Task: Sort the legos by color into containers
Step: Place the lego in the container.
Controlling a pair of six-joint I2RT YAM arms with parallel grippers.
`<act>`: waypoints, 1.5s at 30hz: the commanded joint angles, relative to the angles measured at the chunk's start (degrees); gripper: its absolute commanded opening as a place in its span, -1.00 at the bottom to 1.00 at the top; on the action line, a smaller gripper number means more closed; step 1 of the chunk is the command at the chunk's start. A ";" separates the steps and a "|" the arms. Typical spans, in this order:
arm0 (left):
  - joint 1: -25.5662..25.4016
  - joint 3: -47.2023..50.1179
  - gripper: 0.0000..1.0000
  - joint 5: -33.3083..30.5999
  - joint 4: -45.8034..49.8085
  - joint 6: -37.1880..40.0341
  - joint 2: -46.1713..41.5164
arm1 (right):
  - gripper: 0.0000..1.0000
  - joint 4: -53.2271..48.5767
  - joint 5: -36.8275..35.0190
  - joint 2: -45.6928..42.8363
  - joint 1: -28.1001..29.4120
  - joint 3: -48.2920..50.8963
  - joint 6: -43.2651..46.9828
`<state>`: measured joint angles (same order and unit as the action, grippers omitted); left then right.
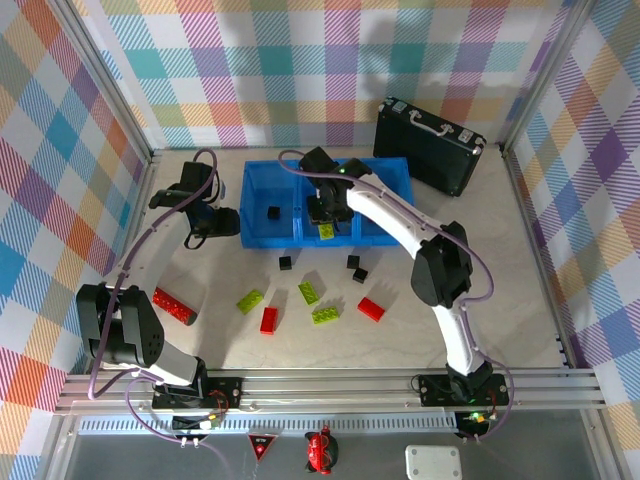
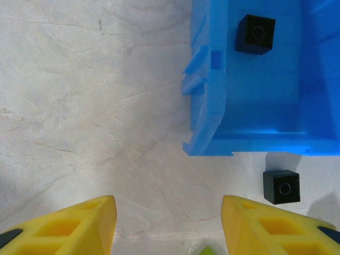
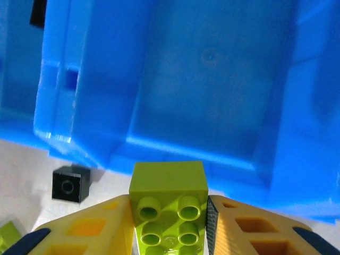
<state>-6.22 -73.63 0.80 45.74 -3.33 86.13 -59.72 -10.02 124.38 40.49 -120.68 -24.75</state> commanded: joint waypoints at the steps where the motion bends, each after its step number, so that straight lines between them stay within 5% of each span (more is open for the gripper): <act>1: 0.51 0.53 0.09 -0.45 -0.74 0.44 -1.14 | -0.21 -1.22 2.79 3.33 -1.32 -4.85 0.80; 24: 0.51 1.16 0.09 -0.09 -1.35 0.26 -0.17 | -0.22 4.47 12.59 22.72 -6.12 -21.08 -3.22; 45: 0.51 0.90 0.09 0.56 -1.28 0.17 0.23 | -0.02 5.71 13.37 21.94 -6.81 -19.69 -4.86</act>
<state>-6.22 -73.32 0.84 44.60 -3.36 86.19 -54.24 2.66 148.07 33.69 -139.96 -29.17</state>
